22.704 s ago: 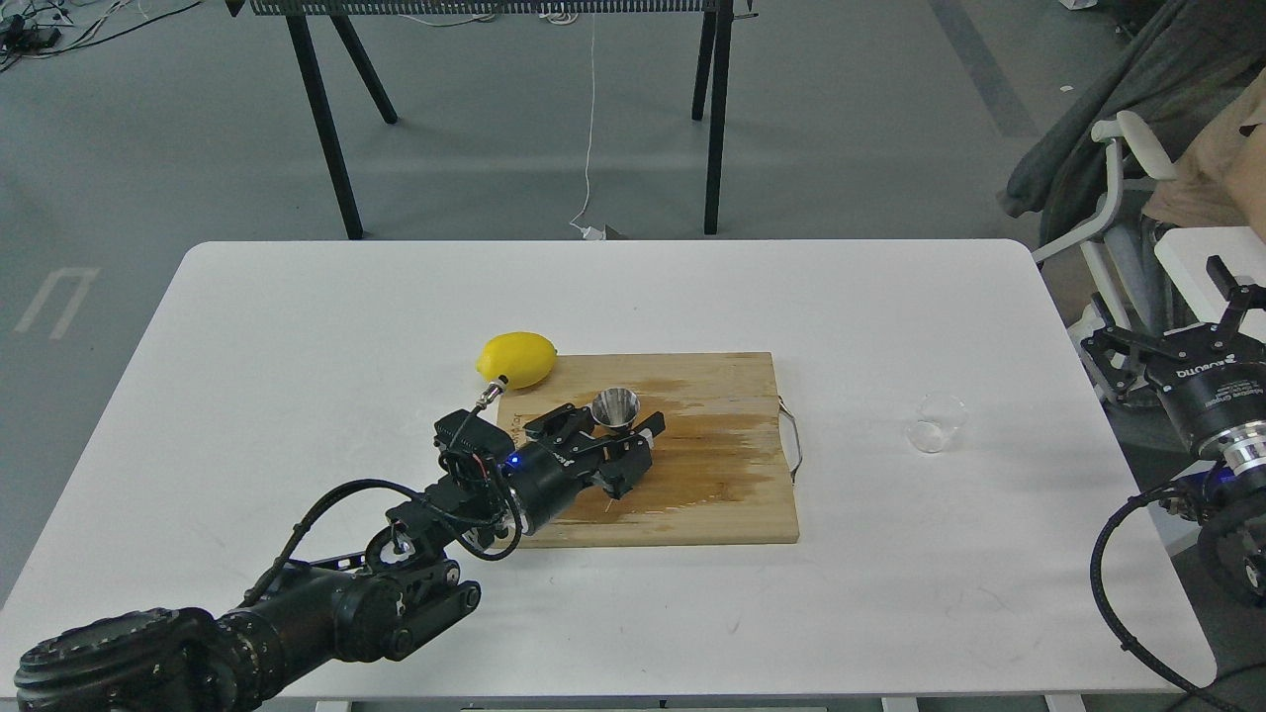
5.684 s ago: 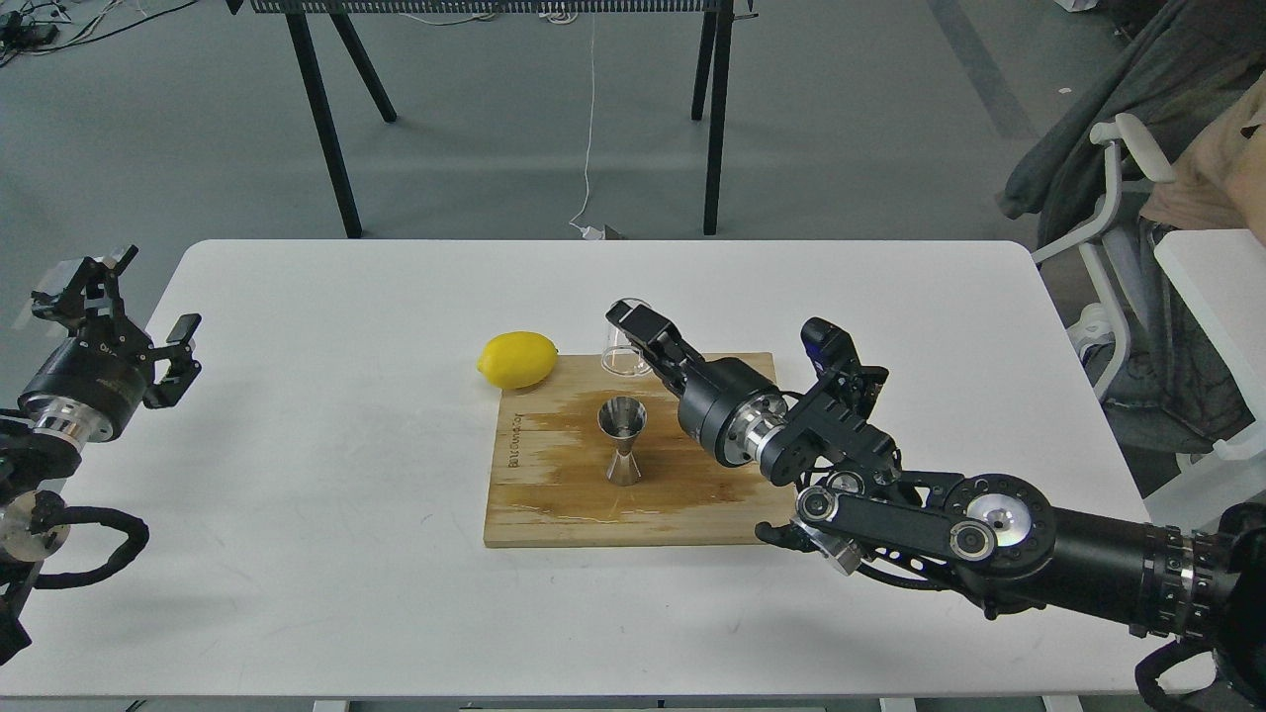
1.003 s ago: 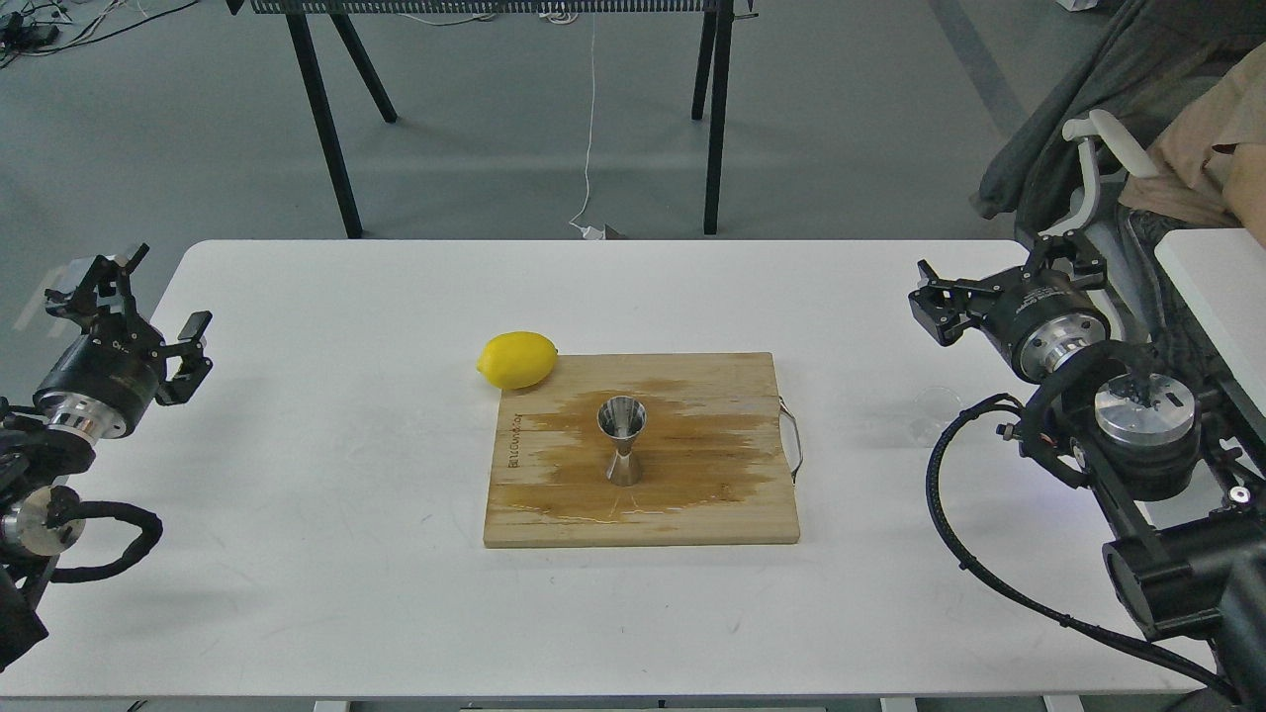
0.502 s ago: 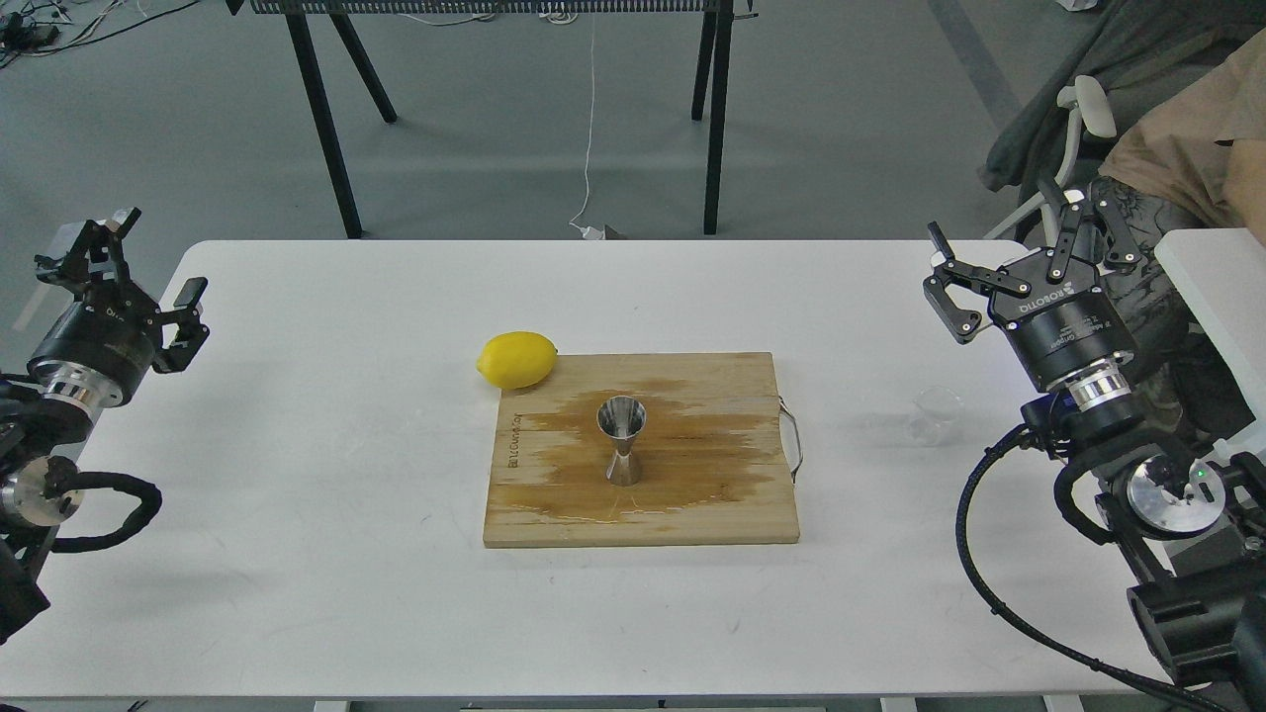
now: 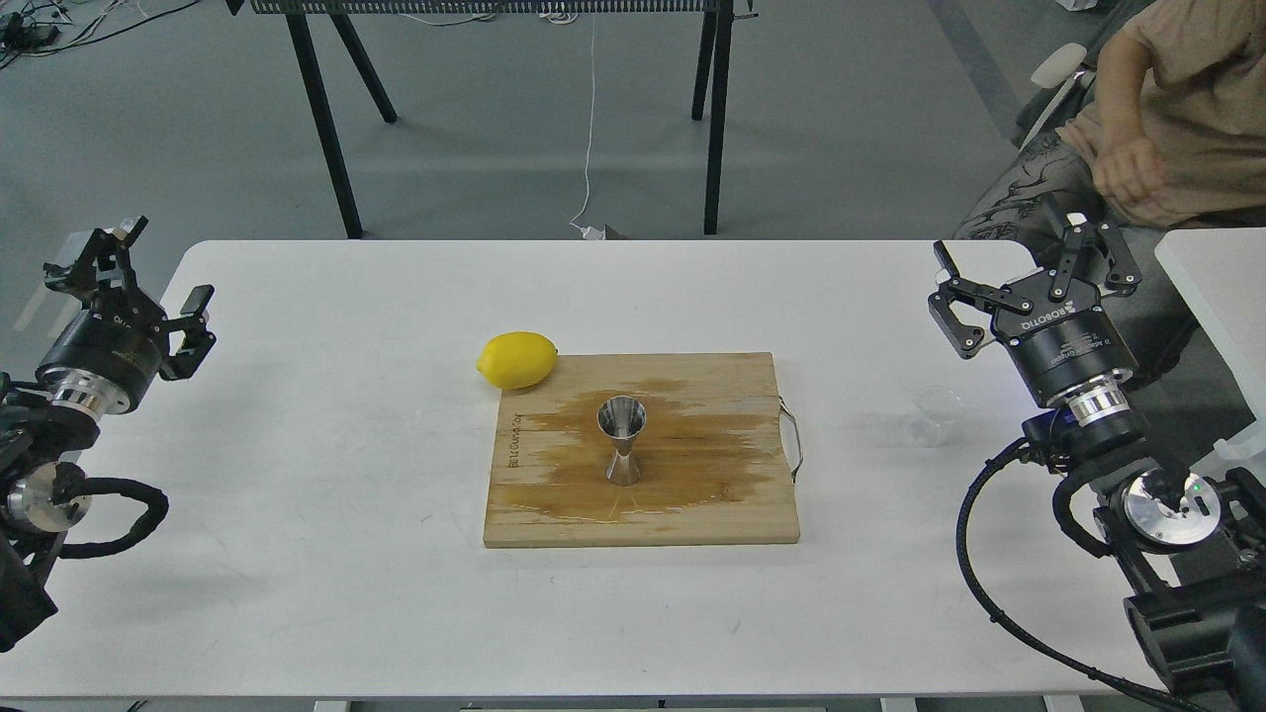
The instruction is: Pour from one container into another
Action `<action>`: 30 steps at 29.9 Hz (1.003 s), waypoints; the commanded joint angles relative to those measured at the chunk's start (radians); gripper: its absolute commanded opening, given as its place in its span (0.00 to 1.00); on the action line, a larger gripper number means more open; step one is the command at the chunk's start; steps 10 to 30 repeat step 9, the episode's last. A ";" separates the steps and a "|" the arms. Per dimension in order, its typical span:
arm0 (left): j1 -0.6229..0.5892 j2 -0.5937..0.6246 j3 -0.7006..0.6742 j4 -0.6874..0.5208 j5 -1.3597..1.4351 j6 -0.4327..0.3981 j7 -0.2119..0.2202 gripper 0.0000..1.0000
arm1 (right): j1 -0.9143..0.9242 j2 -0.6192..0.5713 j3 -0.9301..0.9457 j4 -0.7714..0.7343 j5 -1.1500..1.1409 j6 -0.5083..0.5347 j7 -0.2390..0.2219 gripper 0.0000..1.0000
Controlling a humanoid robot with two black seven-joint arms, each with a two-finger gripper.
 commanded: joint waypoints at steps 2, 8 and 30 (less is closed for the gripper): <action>-0.004 -0.006 0.000 0.000 0.002 0.000 0.000 0.99 | 0.009 0.002 0.003 -0.039 0.000 0.000 0.001 0.99; -0.007 -0.006 0.000 0.000 0.002 0.000 0.000 0.99 | 0.007 0.000 -0.002 -0.042 0.000 0.000 0.001 0.99; -0.007 -0.006 0.000 0.000 0.002 0.000 0.000 0.99 | 0.006 0.002 -0.002 -0.042 0.000 0.000 0.003 0.99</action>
